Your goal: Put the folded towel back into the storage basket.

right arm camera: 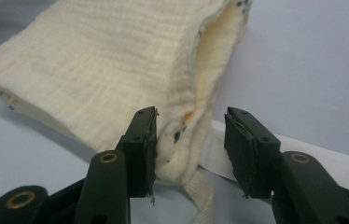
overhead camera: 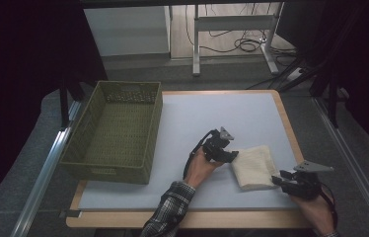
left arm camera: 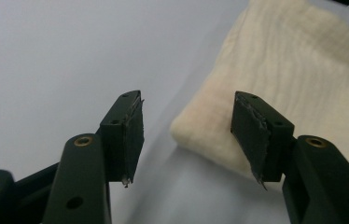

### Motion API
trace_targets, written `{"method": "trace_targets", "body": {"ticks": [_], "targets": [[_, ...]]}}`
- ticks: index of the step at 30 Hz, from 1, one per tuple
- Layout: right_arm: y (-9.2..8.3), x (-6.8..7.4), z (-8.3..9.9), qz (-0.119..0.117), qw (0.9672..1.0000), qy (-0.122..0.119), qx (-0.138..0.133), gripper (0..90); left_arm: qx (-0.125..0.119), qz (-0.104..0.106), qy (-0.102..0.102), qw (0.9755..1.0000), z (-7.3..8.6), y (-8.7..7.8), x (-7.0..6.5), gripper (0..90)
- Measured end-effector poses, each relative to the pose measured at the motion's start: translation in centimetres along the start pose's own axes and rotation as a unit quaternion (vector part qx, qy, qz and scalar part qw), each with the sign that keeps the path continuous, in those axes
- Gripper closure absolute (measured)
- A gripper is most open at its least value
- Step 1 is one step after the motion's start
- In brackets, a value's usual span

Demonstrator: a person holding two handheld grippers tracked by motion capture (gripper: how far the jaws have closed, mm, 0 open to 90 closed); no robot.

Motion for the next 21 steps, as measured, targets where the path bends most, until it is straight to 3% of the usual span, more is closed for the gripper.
{"method": "trace_targets", "body": {"ticks": [4,7,8,10,12,15,18,21], "targets": [[0.2,0.1,-0.1,0.003,1.0,-0.001,0.005,55.4,0.005,-0.009,-0.004,0.9999,0.7,0.6,0.5,43.7],[0.2,0.3,-0.2,-0.002,0.9998,0.005,0.017,61.8,0.012,-0.014,0.0,0.9998,1.1,1.2,0.7,42.9],[0.2,0.4,-0.2,-0.004,0.9997,0.005,0.022,64.8,0.017,-0.013,0.005,0.9997,1.3,1.4,0.7,43.0],[0.3,0.5,-0.3,-0.004,0.9996,0.009,0.028,68.6,0.011,-0.005,-0.005,0.9999,1.4,1.7,0.7,43.4],[0.3,0.7,-0.3,-0.017,0.9993,0.017,0.03,77.5,0.007,0.015,-0.019,0.9997,1.5,1.8,0.7,49.5],[0.3,0.7,-0.2,-0.034,0.9986,0.035,0.021,82.3,0.008,0.024,-0.034,0.9991,1.5,1.8,0.7,57.8],[0.3,0.6,-0.2,-0.04,0.998,0.043,0.022,83.5,0.016,0.061,-0.051,0.9967,1.4,1.8,0.5,77.0],[0.3,0.7,-0.3,-0.038,0.9981,0.043,0.025,83.8,0.017,0.06,-0.046,0.997,1.4,1.8,0.3,85.0]]}}
Point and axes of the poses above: each handheld gripper's, and its own axes: y roughly forward along the jaws, z roughly out of its underside, x roughly to its left, the point moved 6 cm from there along y, roughly forward along the jaws, and after that the axes turned 2 degrees about -x, right-handed, at the moved point
